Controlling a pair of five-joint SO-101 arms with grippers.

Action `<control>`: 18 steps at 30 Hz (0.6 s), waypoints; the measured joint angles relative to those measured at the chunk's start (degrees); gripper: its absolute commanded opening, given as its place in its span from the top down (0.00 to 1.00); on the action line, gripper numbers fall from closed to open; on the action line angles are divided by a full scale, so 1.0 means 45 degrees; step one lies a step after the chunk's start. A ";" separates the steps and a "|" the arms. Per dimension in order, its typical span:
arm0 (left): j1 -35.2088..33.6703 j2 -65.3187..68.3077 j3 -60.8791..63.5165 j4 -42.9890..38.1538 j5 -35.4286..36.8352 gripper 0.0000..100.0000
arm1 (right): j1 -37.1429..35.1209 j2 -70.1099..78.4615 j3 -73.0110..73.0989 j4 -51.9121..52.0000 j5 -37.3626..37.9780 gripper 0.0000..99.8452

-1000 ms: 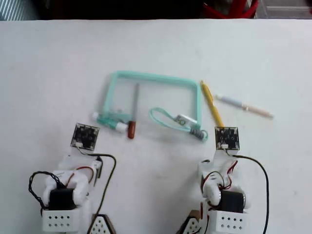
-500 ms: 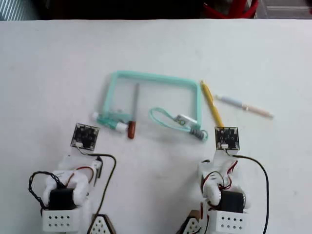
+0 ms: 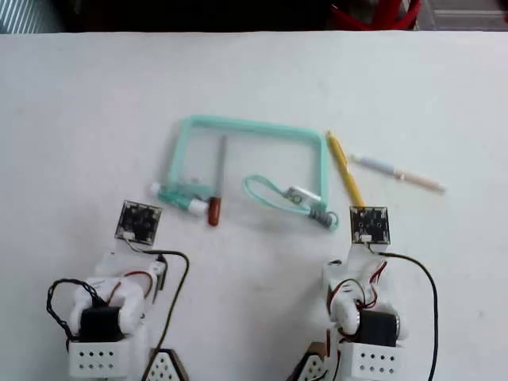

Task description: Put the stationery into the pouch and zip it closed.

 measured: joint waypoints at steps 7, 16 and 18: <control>0.0000 0.0000 0.0000 0.0000 0.0000 0.85 | -0.0059 0.0000 0.0000 0.0000 0.0000 0.81; 0.0000 0.0000 0.0000 0.0000 0.0000 0.85 | -0.1055 0.0000 0.0000 0.0000 0.0000 0.74; 0.0000 0.0000 0.0000 0.0000 0.0000 0.85 | -0.1153 0.0000 0.0000 0.0000 0.0000 0.74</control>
